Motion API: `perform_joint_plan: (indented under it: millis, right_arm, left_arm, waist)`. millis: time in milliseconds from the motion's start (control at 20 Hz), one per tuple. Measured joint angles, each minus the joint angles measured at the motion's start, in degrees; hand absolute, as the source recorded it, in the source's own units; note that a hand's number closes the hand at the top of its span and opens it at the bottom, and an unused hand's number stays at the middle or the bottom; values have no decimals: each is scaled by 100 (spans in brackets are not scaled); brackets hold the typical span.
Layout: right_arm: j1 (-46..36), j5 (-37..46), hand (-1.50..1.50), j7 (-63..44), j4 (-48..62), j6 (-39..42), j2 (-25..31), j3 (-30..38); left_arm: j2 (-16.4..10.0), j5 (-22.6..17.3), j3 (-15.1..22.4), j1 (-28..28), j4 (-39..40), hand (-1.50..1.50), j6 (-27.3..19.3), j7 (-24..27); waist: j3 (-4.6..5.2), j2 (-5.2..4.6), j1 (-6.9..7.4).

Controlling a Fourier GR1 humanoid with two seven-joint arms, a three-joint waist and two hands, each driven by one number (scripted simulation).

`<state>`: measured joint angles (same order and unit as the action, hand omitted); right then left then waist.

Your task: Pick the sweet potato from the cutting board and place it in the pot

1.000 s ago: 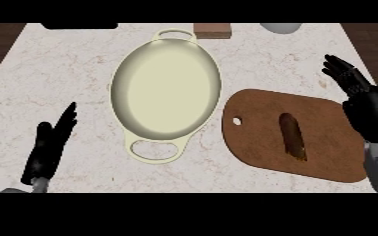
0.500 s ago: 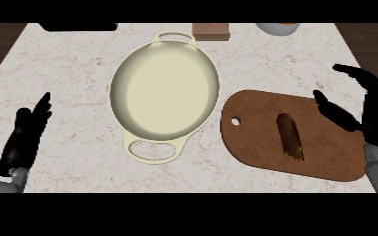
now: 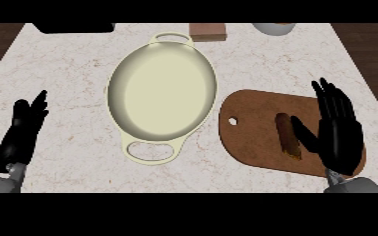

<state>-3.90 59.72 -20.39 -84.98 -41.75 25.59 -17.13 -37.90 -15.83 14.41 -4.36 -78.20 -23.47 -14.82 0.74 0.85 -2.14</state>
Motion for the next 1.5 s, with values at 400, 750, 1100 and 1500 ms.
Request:
perform_joint_plan:
  millis: [400, 750, 1100, 1500]
  right_arm:
    - [87, 1808, -150, -2125, -347, 2118, -632, -268]
    - [-172, 2488, -150, -3815, -603, 4635, -1850, -818]
    - [-380, 2675, -150, -4459, -1058, 5752, -2352, -1169]
    - [-611, 2579, -150, -4458, -1072, 6265, -2452, -835]
  left_arm:
    - [-40, 29, -14, -49, -53, 0, -23, -153]
    - [-39, 70, 32, -209, -137, 0, 53, -263]
    - [110, 185, 83, -321, -105, 0, 25, -357]
    - [223, 299, 18, -330, -66, 0, 27, -372]
  waist:
    - [27, 29, 7]
    - [-12, -24, 156]
    - [-53, -58, 203]
    - [-66, -79, 228]
